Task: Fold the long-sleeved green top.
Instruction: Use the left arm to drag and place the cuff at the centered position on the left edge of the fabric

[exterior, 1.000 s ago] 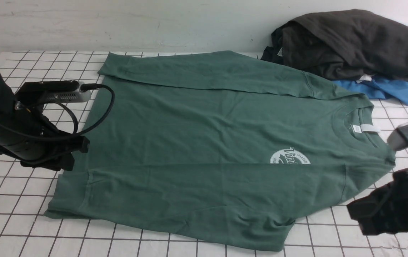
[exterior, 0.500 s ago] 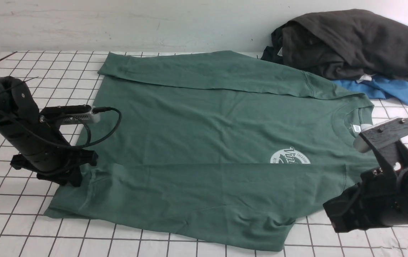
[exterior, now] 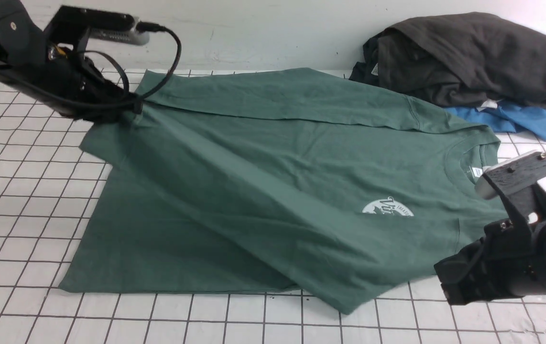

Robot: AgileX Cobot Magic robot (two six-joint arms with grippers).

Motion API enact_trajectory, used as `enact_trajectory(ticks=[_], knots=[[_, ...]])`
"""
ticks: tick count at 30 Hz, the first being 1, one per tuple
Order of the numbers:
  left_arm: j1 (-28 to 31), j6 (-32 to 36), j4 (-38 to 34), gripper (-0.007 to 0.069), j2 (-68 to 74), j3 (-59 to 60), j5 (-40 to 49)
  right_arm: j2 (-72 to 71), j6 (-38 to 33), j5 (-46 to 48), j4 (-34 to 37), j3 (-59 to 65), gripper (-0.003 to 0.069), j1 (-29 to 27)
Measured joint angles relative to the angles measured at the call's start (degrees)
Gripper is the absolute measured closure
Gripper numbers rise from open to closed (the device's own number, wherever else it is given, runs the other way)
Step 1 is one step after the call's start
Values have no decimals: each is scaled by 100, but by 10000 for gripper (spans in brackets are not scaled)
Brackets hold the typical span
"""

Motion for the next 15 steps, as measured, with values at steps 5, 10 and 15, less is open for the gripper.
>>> enact_trajectory(ticks=[5, 10, 15], knots=[[50, 57, 0, 591, 1115, -926, 193, 0, 0, -45, -26, 0, 669, 0], [133, -332, 30, 549, 2241, -2065, 952, 0, -139, -146, -39, 0, 669, 0], [246, -637, 132, 403, 2897, -3393, 1266, 0, -242, -151, -39, 0, 669, 0]])
